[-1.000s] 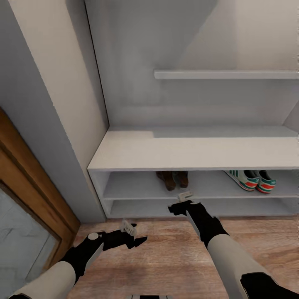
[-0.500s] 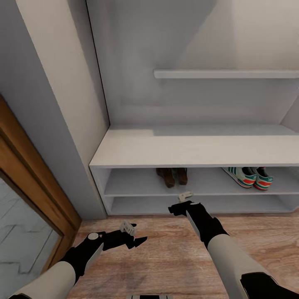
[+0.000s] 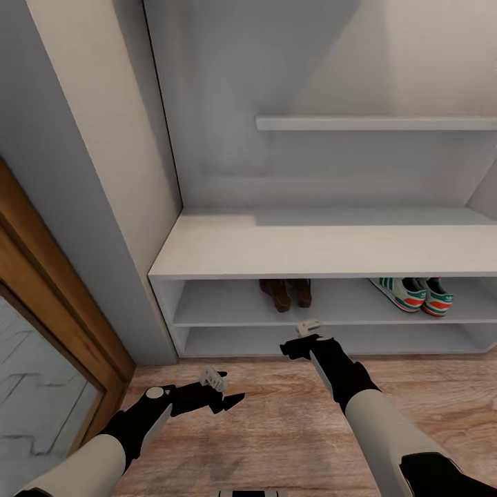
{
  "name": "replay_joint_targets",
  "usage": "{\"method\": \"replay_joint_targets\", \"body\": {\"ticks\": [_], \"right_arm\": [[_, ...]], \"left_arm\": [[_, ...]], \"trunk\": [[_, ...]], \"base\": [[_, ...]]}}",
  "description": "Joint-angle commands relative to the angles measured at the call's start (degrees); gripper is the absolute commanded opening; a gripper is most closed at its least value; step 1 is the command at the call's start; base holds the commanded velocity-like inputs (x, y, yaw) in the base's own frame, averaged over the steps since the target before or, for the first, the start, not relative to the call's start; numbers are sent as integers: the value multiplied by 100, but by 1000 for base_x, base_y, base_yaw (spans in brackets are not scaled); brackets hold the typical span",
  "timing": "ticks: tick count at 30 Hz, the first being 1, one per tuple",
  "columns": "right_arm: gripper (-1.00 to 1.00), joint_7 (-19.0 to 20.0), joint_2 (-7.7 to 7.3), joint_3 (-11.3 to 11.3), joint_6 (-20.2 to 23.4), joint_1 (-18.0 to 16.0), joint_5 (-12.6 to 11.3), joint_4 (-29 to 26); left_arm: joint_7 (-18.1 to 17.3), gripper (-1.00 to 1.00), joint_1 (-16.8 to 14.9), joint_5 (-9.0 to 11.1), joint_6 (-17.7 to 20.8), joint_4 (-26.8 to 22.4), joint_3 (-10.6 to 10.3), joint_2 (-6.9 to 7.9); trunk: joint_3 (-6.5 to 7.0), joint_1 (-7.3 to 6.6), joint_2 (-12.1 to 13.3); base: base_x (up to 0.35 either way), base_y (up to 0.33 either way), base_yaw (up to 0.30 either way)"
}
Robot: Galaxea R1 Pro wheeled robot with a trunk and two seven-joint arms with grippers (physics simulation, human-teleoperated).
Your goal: Pick up the two gym shoes and the two sandals from the corridor floor and place them onto the hallstand (shoe rack) in the corridor, making sure they are on the rack and not on the floor. Arrange them so the two gym shoes are next to each other and the two sandals are next to each other.
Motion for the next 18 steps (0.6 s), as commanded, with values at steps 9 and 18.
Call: {"method": "replay_joint_targets", "body": {"ticks": [9,18], "right_arm": [[100,50,-13,-38,30,-1,54,-17],[100,62,-23,-292,-132,24,-373,39]], "left_arm": [[7,100,-5,51,-28,6,-46,8],[14,100,-5,53,-28,12,-44,8]], "trunk": [[62,-9,2],[261,-32,14]], "base": [[0,0,0],[0,0,0]]}}
